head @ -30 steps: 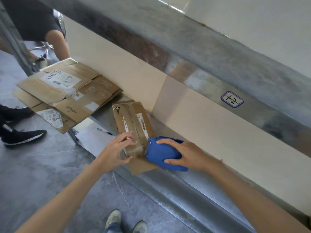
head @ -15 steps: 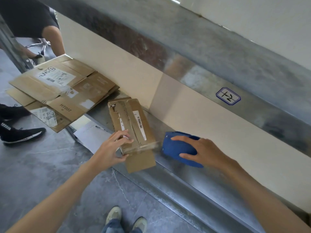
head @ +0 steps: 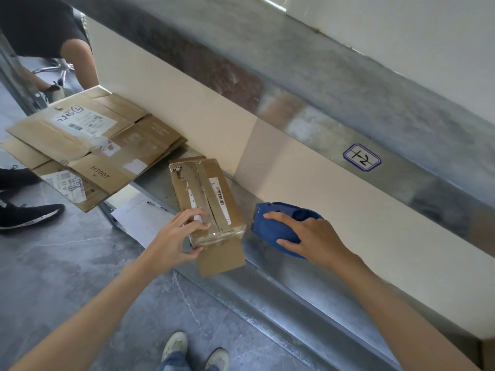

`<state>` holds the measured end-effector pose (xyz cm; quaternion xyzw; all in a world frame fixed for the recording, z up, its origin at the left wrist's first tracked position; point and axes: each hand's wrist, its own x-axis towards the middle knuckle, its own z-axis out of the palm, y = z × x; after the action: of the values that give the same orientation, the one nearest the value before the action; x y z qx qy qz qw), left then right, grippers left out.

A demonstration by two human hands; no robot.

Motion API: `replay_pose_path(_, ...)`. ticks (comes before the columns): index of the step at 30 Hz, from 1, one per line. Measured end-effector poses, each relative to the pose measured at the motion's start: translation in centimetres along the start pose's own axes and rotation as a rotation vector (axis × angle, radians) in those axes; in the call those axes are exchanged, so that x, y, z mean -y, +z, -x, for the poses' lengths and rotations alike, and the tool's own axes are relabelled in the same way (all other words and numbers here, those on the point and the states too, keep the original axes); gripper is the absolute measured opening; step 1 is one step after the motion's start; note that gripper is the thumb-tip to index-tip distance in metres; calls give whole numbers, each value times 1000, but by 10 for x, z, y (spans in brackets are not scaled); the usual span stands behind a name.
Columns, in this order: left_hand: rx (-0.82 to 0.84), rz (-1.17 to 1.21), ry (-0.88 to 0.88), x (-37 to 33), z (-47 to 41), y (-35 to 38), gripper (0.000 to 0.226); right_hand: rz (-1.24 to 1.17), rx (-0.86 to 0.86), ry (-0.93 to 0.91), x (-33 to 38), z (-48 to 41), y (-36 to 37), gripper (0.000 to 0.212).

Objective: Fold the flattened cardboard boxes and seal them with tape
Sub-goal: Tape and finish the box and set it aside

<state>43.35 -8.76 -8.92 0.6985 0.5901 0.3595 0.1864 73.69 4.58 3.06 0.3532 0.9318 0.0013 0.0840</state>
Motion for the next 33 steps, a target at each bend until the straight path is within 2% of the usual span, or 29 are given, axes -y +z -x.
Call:
replay_pose_path(6, -16, 1, 26, -3, -1, 1, 50, 64, -19, 12, 17, -6, 12, 57)
replay_pose_path(13, -16, 1, 13, -2, 2, 0, 51, 16, -84, 24, 34, -39, 23, 57)
replay_pose_path(20, -14, 2, 29, -1, 0, 0, 52, -324, -182, 252, 15, -37, 54, 71)
replay_pose_path(24, -24, -3, 28, 0, 1, 3, 53, -475, -208, 339, 1, -22, 78, 71)
replay_pose_path(33, -31, -19, 39, 3, 1, 5, 56, -559, -239, 397, 2, -23, 98, 64)
